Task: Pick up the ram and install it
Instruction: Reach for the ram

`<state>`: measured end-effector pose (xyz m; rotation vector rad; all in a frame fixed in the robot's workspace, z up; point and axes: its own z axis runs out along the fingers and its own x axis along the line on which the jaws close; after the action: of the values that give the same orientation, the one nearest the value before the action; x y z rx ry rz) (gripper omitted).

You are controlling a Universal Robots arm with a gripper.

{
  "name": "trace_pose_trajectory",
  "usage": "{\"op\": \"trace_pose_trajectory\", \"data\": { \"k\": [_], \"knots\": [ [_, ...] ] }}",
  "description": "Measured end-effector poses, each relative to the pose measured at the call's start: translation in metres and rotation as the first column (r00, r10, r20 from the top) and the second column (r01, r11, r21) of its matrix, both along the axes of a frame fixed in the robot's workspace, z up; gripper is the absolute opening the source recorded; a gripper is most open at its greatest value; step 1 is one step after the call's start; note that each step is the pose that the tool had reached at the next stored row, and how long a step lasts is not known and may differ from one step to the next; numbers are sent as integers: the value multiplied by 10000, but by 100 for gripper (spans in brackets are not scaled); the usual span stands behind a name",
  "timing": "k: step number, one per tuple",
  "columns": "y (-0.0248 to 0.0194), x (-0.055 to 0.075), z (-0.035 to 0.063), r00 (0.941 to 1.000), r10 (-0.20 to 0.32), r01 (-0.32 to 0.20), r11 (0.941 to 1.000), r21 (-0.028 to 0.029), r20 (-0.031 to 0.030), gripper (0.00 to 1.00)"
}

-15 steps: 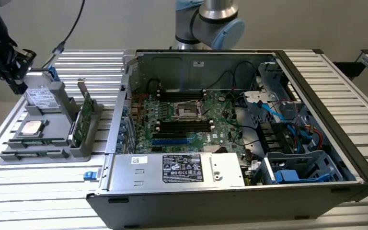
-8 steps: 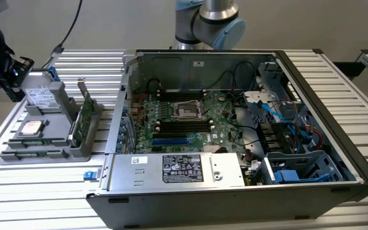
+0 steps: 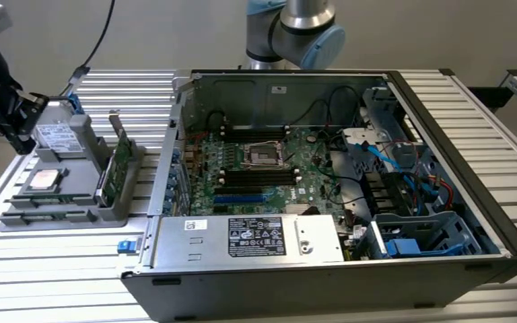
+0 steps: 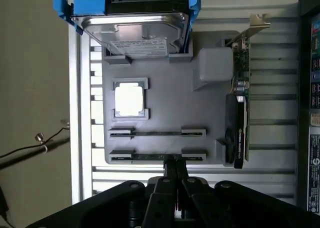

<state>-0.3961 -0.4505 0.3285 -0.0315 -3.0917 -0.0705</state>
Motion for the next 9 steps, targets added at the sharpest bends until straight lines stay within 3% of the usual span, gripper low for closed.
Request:
{"op": "trace_pose_trajectory", "data": {
  "k": [9],
  "knots": [
    [-11,-13,-155,9997,248,-248,9997,-2,-23,10]
  ]
}}
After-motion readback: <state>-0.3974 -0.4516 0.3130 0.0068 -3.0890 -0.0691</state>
